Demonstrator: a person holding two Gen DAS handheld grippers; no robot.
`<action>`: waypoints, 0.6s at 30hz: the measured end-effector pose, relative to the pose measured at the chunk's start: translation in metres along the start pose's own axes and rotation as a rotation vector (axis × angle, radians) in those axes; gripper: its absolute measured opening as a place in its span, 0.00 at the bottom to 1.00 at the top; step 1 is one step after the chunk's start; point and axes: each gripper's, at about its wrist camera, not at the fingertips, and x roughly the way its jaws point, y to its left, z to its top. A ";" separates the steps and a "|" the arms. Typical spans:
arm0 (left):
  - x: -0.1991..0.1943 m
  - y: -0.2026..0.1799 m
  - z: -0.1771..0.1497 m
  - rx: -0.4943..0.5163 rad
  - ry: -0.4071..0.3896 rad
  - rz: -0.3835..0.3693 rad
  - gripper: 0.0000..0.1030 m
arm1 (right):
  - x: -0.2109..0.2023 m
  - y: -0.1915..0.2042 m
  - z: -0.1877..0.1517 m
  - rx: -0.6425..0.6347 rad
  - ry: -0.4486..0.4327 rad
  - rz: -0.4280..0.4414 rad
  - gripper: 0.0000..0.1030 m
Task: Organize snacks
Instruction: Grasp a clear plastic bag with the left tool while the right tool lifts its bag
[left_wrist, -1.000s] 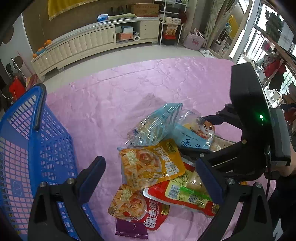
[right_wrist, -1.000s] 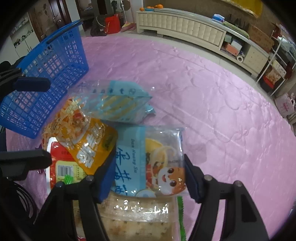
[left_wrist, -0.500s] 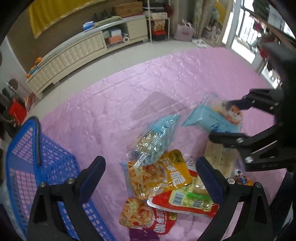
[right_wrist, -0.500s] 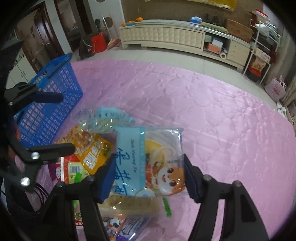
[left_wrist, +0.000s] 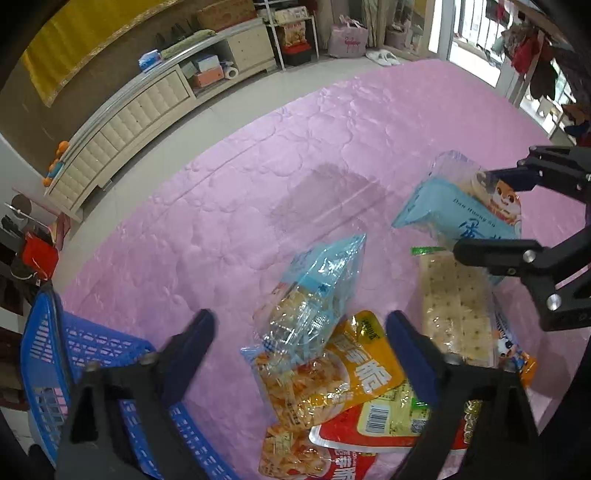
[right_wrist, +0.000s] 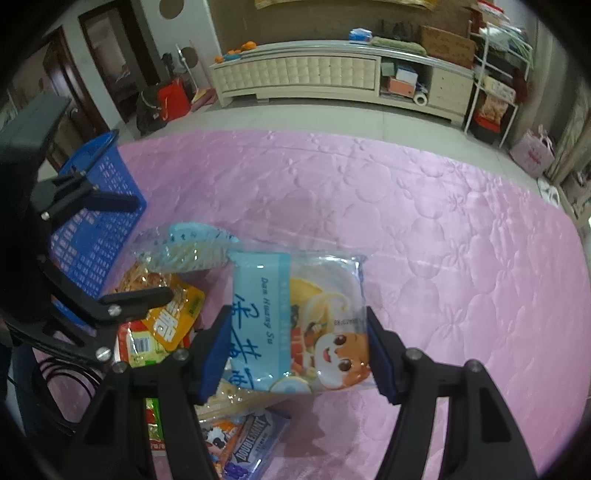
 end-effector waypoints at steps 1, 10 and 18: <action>0.003 -0.002 0.001 0.008 0.012 -0.004 0.76 | 0.001 -0.001 0.000 0.006 0.001 0.005 0.68; 0.029 -0.005 0.012 0.067 0.092 -0.001 0.41 | 0.008 -0.019 -0.002 0.094 -0.013 0.071 0.68; 0.013 0.003 0.011 0.006 0.034 -0.029 0.35 | 0.003 -0.024 -0.008 0.125 0.010 0.048 0.68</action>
